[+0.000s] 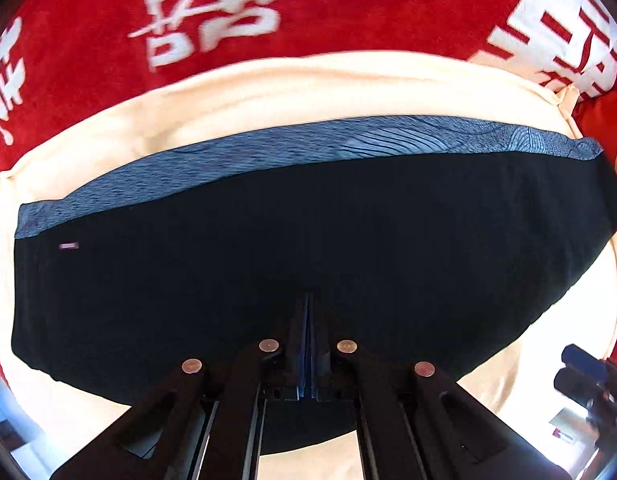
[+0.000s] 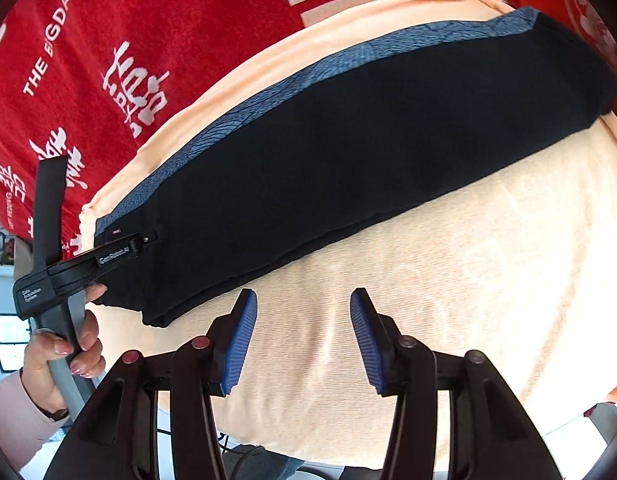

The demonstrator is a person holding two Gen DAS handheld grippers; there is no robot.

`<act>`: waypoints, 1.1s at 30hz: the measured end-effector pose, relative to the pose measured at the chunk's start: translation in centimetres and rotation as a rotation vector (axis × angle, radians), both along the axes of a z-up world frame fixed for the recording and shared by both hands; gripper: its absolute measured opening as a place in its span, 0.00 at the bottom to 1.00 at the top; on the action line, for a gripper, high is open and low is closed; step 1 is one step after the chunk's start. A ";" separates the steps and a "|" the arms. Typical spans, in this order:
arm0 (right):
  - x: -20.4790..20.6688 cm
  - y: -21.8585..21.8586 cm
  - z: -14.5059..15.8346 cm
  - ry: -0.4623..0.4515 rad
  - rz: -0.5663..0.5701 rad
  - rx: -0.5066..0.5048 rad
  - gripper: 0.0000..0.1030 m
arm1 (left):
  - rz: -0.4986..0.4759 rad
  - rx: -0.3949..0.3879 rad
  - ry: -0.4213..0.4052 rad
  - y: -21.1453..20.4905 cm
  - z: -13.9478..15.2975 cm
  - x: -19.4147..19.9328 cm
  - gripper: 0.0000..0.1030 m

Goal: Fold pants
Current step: 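Press the folded trousers flat with both open tools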

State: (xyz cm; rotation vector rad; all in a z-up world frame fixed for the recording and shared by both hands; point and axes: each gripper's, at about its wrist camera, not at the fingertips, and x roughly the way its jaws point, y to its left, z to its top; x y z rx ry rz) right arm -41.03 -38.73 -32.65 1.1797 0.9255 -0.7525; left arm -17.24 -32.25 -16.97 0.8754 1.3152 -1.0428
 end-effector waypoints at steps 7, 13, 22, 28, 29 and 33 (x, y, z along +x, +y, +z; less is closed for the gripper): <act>-1.4 -0.3 -0.5 -0.007 -0.023 0.017 0.51 | -0.025 -0.034 -0.084 -2.5 -1.1 -3.9 0.01; -1.5 -0.3 -0.6 -0.015 -0.024 0.023 0.51 | -0.020 -0.046 -0.073 -3.5 -1.2 -4.6 0.01; -1.1 -0.3 -0.6 -0.027 -0.023 0.017 0.52 | 0.066 -0.179 0.230 -4.1 -2.6 -3.2 1.00; -1.3 0.0 -1.0 -0.022 -0.020 0.029 0.52 | 0.036 -0.096 0.101 -5.7 -7.2 -5.6 1.00; -1.4 0.0 -1.1 -0.021 -0.024 0.036 0.52 | 0.032 -0.088 0.086 -5.9 -7.6 -6.1 1.00; -1.8 0.0 -0.9 -0.016 -0.025 0.034 0.54 | 0.010 -0.042 0.021 -7.8 -10.2 -7.8 1.00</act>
